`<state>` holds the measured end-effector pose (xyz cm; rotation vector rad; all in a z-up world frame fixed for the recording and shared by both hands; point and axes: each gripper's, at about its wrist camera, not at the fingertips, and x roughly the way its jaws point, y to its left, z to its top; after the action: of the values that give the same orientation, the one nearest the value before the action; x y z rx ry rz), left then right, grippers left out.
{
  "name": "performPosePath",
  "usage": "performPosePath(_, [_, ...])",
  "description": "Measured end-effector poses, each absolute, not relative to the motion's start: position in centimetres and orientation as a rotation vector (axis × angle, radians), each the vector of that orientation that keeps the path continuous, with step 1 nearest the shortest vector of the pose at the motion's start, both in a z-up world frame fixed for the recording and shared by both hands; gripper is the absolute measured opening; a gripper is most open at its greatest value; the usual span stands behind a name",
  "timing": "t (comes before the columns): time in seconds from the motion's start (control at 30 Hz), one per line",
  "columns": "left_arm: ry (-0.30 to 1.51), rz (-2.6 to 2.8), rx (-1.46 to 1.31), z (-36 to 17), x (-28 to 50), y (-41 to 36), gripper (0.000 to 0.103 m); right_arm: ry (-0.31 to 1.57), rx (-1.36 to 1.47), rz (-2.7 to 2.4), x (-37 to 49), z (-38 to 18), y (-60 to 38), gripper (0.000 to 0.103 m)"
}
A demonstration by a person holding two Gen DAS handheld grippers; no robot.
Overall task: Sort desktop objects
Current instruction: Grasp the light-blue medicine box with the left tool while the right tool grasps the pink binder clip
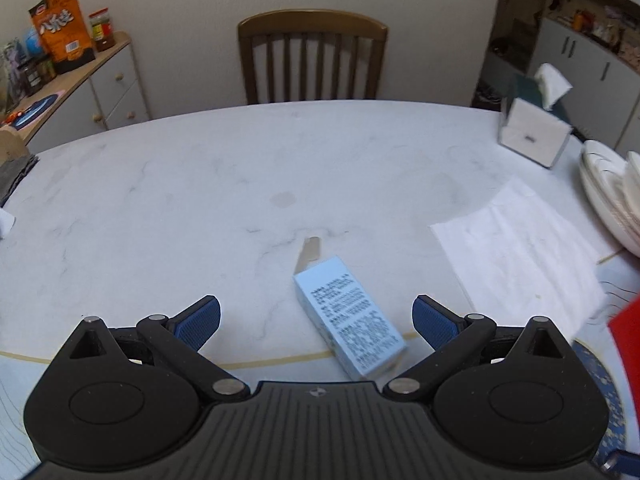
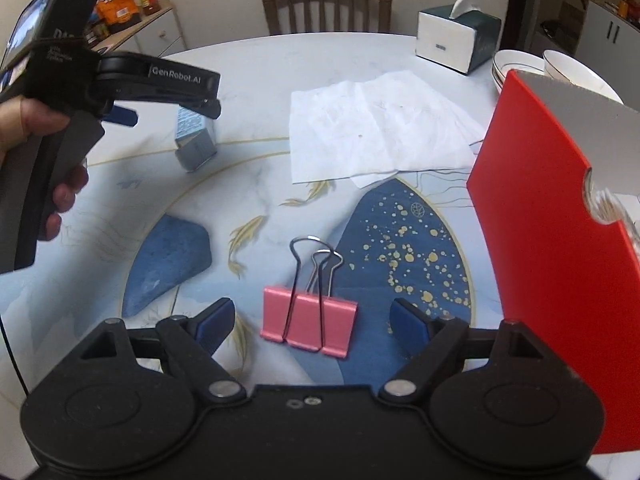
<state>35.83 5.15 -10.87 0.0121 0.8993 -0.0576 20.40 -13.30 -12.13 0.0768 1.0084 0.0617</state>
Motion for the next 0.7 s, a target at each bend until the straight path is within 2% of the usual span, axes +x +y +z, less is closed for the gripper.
performPosePath(0.3, [0.937, -0.057, -0.008, -12.3, 36.7, 5.4, 0.1, 1.03, 0.045, 0.045, 21.0, -12.9, -12.5, 0.082])
performPosePath(0.37, [0.947, -0.065, -0.011, -12.5, 36.7, 5.4, 0.093, 1.032, 0.046, 0.049, 21.1, -12.9, -12.5, 0.082])
performPosePath(0.43, [0.953, -0.071, -0.002, -12.6, 36.7, 5.3, 0.076, 1.035, 0.043, 0.044, 21.1, -12.9, -12.4, 0.082])
performPosePath(0.5, [0.943, -0.069, 0.01, -12.4, 36.6, 5.3, 0.065, 1.04, 0.039, 0.042, 21.0, -12.8, -12.4, 0.08])
performPosePath(0.57, [0.941, -0.075, 0.005, -12.3, 36.6, 5.4, 0.06, 1.04, 0.03, 0.037, 20.9, -12.8, -12.3, 0.075])
performPosePath(0.63, [0.941, -0.072, 0.012, -12.2, 36.6, 5.4, 0.049, 1.035, 0.018, 0.03, 20.9, -12.7, -12.2, 0.063])
performPosePath(0.7, [0.94, -0.079, 0.019, -12.1, 36.5, 5.4, 0.041, 1.035, 0.019, 0.026, 20.9, -12.6, -12.3, 0.057])
